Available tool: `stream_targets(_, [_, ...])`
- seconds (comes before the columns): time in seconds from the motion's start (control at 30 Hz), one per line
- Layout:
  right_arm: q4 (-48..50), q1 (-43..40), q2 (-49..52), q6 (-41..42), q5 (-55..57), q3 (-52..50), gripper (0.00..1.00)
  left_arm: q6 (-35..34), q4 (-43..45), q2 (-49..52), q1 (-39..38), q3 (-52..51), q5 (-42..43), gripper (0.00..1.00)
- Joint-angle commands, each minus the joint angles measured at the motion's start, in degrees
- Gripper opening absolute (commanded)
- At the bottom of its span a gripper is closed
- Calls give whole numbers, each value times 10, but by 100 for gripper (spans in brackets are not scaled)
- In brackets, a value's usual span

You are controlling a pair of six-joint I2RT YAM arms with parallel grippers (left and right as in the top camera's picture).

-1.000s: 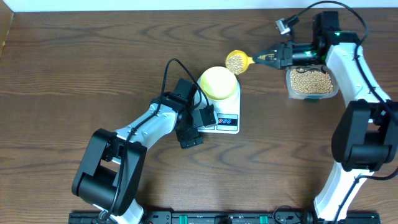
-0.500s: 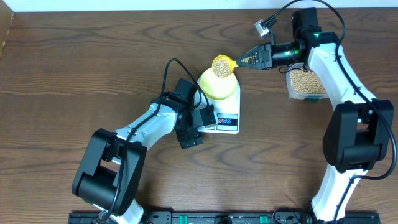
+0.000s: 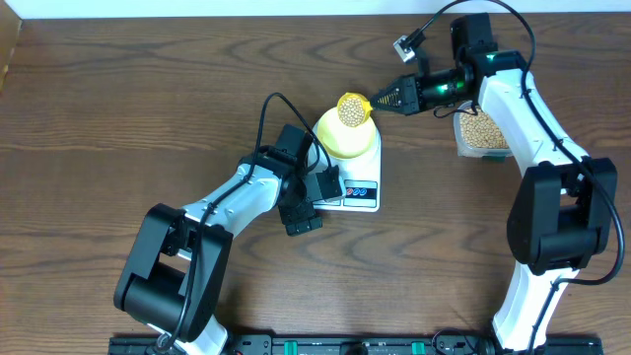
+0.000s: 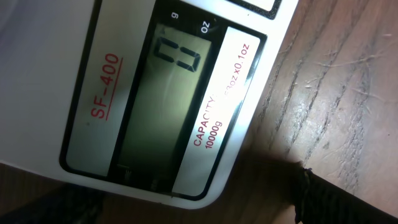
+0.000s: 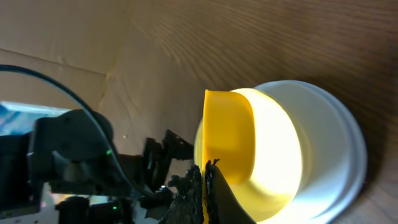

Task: Scoop item into bowl and weigh 50g on scale
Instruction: 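Carry the filled yellow scoop with the right gripper over the yellow bowl, then tilt the scoop with the right gripper to pour soybeans into the bowl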

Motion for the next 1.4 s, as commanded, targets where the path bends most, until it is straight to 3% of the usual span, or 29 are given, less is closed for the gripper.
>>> stream_targets(0.0, [2, 6, -28, -24, 33, 5, 1, 18, -2, 34, -6, -6, 12, 98])
stream_targets(0.37, [2, 19, -47, -147, 42, 5, 1, 18, -2, 34, -6, -6, 12, 98])
stream_targets(0.67, [1, 36, -51, -190, 74, 5, 1, 18, -2, 34, -6, -6, 12, 97])
stream_targets(1.0, [-1, 53, -90, -231, 176, 5, 1, 18, -2, 34, -6, -6, 12, 98])
stream_targets(1.23, [-40, 60, -109, -334, 179, 5, 1, 18, -2, 34, -6, -6, 12, 98])
stream_targets(1.37, [-38, 77, -111, -354, 218, 5, 1, 18, -2, 34, -6, -6, 12, 97])
